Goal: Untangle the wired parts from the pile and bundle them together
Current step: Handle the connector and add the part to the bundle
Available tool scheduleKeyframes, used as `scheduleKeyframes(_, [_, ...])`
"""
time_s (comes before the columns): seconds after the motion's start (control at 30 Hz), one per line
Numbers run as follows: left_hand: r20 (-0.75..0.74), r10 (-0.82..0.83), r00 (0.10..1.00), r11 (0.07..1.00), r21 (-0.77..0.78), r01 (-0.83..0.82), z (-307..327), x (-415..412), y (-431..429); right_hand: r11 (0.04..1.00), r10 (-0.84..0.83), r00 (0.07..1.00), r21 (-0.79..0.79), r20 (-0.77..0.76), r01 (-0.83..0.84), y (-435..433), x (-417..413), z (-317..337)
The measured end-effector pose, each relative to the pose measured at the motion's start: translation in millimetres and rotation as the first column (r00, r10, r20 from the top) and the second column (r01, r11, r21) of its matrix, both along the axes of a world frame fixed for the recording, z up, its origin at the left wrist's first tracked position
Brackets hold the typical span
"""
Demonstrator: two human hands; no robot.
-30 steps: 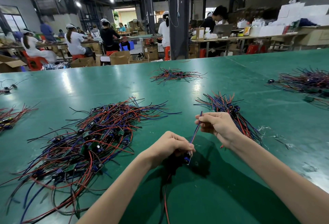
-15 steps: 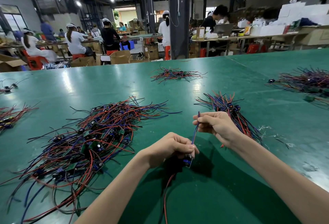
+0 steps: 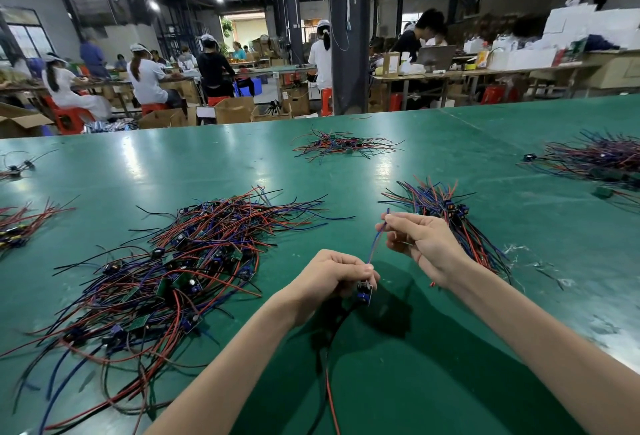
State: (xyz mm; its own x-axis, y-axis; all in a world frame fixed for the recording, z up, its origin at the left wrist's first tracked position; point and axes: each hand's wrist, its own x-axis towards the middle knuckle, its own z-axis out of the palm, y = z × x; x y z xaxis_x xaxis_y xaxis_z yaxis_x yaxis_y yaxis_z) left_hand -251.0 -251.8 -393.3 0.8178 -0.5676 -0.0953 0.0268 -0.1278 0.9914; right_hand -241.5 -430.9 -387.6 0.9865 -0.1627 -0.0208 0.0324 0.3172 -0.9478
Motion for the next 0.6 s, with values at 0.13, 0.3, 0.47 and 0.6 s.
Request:
scheduleKeyframes(0.13, [-0.002,0.269,0.963,0.957,-0.11,-0.267,-4,5,-4,0.992,0.103,0.99,-0.065,-0.098,-0.109,13,-5,-3])
scheduleKeyframes(0.3, [-0.059,0.521,0.851,0.823,-0.227,-0.52,-14,18,2,0.942,0.318,0.916,-0.028,-0.246,-0.335,34,-17,-7])
scheduleKeyframes(0.47, [-0.106,0.561,0.821,0.774,-0.286,-0.565,-22,24,2,0.896,0.387,0.9,-0.149,-0.202,-0.418,44,-27,-11])
scheduleKeyframes(0.6, [-0.158,0.521,0.839,0.751,-0.382,-0.538,-22,23,1,0.904,0.293,0.943,-0.275,-0.158,-0.327,49,-28,-14])
